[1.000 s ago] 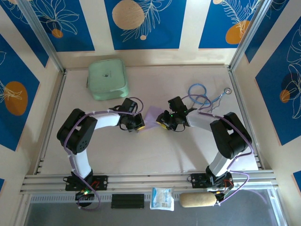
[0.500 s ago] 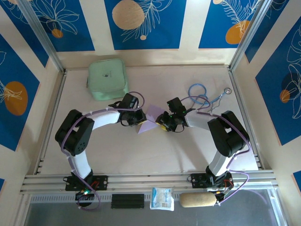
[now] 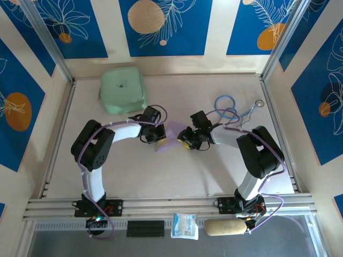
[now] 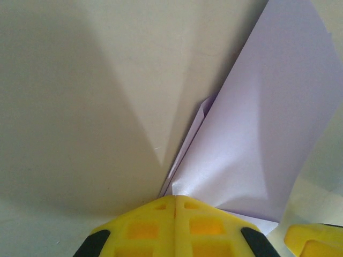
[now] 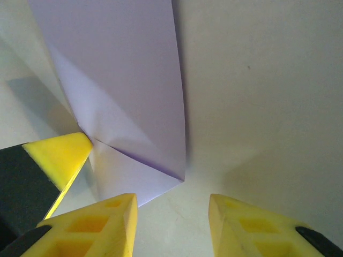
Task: Fold a paper plane with a square sheet of paper (pick it up from the middle)
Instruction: Fold the wing for the fifth time at the center of the table.
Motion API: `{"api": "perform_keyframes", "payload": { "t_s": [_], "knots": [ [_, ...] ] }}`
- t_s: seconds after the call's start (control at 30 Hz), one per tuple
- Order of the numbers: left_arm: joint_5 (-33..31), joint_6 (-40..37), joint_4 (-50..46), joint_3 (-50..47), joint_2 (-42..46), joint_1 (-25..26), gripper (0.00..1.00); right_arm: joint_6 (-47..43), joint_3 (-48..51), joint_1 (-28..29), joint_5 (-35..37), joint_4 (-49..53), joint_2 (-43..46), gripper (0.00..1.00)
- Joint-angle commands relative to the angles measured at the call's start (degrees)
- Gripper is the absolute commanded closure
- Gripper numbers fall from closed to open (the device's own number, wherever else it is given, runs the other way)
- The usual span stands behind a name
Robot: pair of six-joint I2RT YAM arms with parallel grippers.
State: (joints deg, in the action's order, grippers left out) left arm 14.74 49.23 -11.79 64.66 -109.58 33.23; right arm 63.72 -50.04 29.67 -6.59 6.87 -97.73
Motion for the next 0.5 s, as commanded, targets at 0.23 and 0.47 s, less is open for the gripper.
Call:
{"api": "perform_keyframes", "payload": {
  "t_s": [0.23, 0.47],
  "knots": [
    [-1.9, 1.8, -1.5, -2.6, -0.7, 0.2, 1.00, 0.5, -1.7, 0.1, -2.6, -1.2, -3.3, 0.64],
    [-1.7, 1.7, -1.7, -2.8, -0.5, 0.2, 1.00, 0.8, -2.1, 0.3, -3.6, -2.9, -4.7, 0.71]
  ]
}}
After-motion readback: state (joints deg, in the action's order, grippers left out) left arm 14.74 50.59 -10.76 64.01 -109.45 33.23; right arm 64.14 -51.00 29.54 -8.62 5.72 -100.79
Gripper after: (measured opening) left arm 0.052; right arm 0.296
